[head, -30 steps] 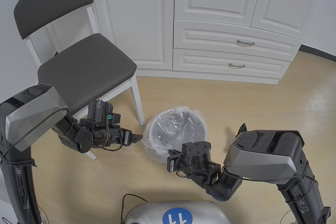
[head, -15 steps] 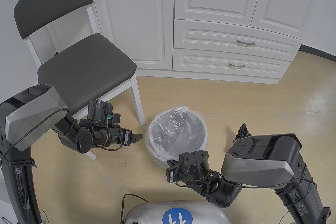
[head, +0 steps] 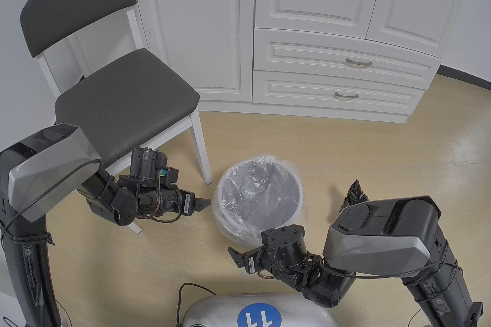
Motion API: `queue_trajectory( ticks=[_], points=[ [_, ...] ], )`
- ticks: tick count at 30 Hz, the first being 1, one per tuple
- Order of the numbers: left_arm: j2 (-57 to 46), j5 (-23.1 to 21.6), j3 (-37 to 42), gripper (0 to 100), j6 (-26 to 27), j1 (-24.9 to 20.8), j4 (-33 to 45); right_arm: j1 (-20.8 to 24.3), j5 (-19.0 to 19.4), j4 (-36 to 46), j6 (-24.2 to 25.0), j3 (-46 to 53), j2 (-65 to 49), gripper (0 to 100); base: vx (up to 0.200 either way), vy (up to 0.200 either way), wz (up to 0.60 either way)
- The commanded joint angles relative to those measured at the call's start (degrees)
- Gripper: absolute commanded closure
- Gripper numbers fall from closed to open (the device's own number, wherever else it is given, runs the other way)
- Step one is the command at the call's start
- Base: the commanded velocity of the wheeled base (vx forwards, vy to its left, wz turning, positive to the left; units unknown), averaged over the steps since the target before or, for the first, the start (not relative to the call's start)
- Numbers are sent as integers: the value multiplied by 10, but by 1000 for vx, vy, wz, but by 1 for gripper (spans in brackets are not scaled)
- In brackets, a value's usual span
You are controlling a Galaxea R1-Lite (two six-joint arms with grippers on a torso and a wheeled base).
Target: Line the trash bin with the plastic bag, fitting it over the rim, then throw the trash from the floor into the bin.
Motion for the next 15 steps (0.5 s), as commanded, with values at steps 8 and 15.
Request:
queue_trajectory(
  ticks=[8, 15],
  points=[
    [4, 0, 15, 0, 0, -31, 0, 32, 37, 2, 45, 32, -43, 0, 0, 0, 0],
    [18, 0, 23, 0, -1, -64, -1, 68, 31, -7, 85, 32, -55, 0, 0, 0, 0]
  ],
)
